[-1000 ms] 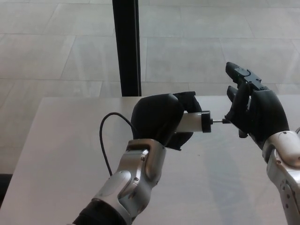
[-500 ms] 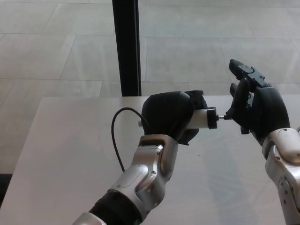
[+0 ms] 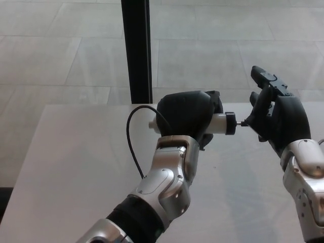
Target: The robot uses its left hand to lift the air pump kept on the middle of the desk and use the right hand to compress the handle
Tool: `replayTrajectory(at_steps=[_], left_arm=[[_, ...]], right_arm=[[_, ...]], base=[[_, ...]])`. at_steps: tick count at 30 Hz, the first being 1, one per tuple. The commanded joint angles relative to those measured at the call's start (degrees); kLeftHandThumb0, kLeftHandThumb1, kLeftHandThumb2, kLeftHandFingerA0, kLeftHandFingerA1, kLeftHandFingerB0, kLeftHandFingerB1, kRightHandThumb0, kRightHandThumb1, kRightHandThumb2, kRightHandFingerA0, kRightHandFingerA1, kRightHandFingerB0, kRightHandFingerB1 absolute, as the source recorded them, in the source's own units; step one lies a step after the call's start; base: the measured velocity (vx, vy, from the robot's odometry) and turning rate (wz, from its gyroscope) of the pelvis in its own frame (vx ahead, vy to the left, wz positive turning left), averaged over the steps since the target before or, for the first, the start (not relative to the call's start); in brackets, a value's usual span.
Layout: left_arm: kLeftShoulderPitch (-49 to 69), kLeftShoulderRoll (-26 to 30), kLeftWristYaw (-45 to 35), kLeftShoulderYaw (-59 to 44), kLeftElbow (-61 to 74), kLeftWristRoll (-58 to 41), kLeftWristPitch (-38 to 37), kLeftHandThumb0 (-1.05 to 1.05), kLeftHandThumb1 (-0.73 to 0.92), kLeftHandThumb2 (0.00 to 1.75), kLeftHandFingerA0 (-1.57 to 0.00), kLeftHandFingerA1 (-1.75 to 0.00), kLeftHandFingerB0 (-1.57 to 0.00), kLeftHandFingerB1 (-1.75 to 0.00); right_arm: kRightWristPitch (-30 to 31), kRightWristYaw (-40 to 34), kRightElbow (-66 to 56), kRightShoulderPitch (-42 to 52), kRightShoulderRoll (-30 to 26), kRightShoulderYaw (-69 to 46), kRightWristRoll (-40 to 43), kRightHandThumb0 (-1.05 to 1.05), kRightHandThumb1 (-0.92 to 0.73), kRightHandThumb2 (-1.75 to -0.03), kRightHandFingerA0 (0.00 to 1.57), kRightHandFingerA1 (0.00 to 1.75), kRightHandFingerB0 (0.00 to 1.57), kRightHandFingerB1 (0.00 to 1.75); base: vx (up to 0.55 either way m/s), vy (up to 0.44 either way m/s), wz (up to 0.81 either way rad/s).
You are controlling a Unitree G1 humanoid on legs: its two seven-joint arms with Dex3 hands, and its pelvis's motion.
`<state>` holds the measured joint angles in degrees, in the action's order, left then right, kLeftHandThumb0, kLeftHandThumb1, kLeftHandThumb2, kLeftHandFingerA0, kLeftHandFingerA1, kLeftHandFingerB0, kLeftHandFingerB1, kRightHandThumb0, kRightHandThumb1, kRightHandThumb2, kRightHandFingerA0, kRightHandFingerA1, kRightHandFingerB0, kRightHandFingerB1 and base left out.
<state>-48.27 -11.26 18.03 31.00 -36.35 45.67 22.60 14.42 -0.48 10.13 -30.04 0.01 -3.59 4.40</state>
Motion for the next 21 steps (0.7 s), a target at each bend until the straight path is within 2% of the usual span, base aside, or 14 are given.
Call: replayTrajectory(at_steps=[1,2,3,4,5,6,8,10,13,14,15,18,19,21], left_arm=[[-1.26,-0.31,2.03,-1.43,0.47,-0.13,1.90,-0.26,0.53,0.60,-0.92,-1.64,-0.77,-0.96],[-1.70,-0.35,2.41,-2.70,0.40,-1.31,0.92,-0.32,0.63,0.63,-0.87,-1.71,-0.69,-1.36],[-1.24,0.01,3.92,-3.44,0.75,-1.98,-1.17,-0.35,0.68,0.63,-0.85,-1.73,-0.69,-1.45],[-1.24,-0.01,3.92,-3.47,0.74,-1.95,-1.20,-0.35,0.68,0.63,-0.85,-1.73,-0.69,-1.45],[-1.54,-0.03,3.12,-3.82,0.76,-2.35,-1.15,-0.37,0.72,0.62,-0.86,-1.75,-0.70,-1.33],[-1.62,0.36,3.00,-3.50,0.94,-1.92,-1.29,-0.36,0.65,0.64,-0.85,-1.64,-0.76,-1.02],[-1.45,0.96,2.75,-3.39,1.69,-1.63,-1.61,-0.36,0.62,0.65,-0.85,-1.59,-0.77,-0.86],[-2.73,1.81,0.29,-1.32,1.13,0.36,-0.31,-0.32,0.60,0.59,-0.78,-1.65,-0.68,-1.27],[-3.10,1.36,0.23,-1.69,0.75,-0.37,-0.47,-0.38,0.64,0.62,-0.76,-1.63,-0.70,-1.24],[-3.10,1.33,-0.14,-2.19,0.77,-0.99,-0.48,-0.40,0.65,0.61,-0.72,-1.66,-0.69,-1.18],[-3.71,1.33,-0.86,-1.70,-0.03,-0.47,0.42,-0.36,0.61,0.60,-0.75,-1.64,-0.75,-1.09],[-3.77,1.72,-0.30,-0.70,-0.93,0.21,-0.32,-0.35,0.61,0.60,-0.76,-1.64,-0.75,-1.22],[-3.36,1.15,0.46,-1.47,-0.91,-0.81,-0.68,-0.47,0.44,0.88,-1.08,-1.33,-0.85,-1.13],[-3.04,0.86,0.49,-1.88,-1.06,-1.52,-1.00,-0.46,0.46,0.89,-1.09,-1.34,-0.80,-1.12]], right_arm=[[-15.30,-1.16,1.98,-0.11,-1.56,1.76,-4.70,-0.90,-0.80,-1.26,0.04,0.20,0.12,0.31],[-15.63,-1.75,1.16,-0.45,-1.24,1.36,-4.46,-0.98,-0.83,-1.27,0.05,0.16,0.14,0.30],[-17.97,-2.06,1.35,-0.59,-1.00,1.08,-4.42,-0.99,-0.85,-1.27,0.05,0.24,0.14,0.32],[-18.11,-2.07,1.44,-0.60,-1.00,1.09,-4.44,-0.99,-0.85,-1.27,0.05,0.24,0.14,0.32],[-19.25,-2.51,1.51,-0.75,-0.91,0.98,-4.63,-1.02,-0.91,-0.87,0.03,0.37,0.16,0.33],[-19.32,-3.01,1.12,-0.78,-1.08,1.20,-5.29,-1.01,-0.92,-0.87,0.06,0.44,0.13,0.37],[-19.60,-3.95,0.51,-0.77,-1.36,1.79,-6.73,-1.00,-0.92,-0.89,0.04,0.43,0.13,0.36],[-20.16,-4.16,1.14,-1.14,-1.55,2.60,-7.71,-1.00,-0.92,-0.86,0.00,0.40,0.11,0.33],[-20.28,-4.63,2.02,-1.88,-2.29,3.45,-9.09,-1.03,-0.91,-0.86,0.00,0.39,0.08,0.33],[-19.67,-4.67,2.29,-2.11,-2.62,3.74,-9.52,-0.92,-0.77,-1.24,0.06,0.31,0.09,0.33],[-18.97,-4.75,2.44,-2.14,-2.91,4.01,-9.97,-1.04,-0.85,-1.31,0.03,0.22,0.14,0.27],[-18.28,-5.16,2.70,-1.74,-3.13,4.35,-10.28,-1.04,-0.84,-1.30,0.03,0.18,0.14,0.25],[-18.08,-5.12,2.90,-1.62,-2.75,4.11,-9.61,-0.94,-0.76,-1.26,0.01,0.21,0.11,0.28],[-17.61,-5.37,2.96,-1.46,-2.25,4.00,-9.35,-0.97,-0.80,-1.28,0.01,0.19,0.04,0.25]], base=[[0.00,0.000,0.00],[0.00,0.000,0.00],[0.00,0.000,0.00],[0.00,0.000,0.00],[0.00,0.000,0.00],[0.00,0.000,0.00],[0.00,0.000,0.00],[0.00,0.000,0.00],[0.00,0.000,0.00],[0.00,0.000,0.00],[0.00,0.000,0.00],[0.00,0.000,0.00],[0.00,0.000,0.00],[0.00,0.000,0.00]])
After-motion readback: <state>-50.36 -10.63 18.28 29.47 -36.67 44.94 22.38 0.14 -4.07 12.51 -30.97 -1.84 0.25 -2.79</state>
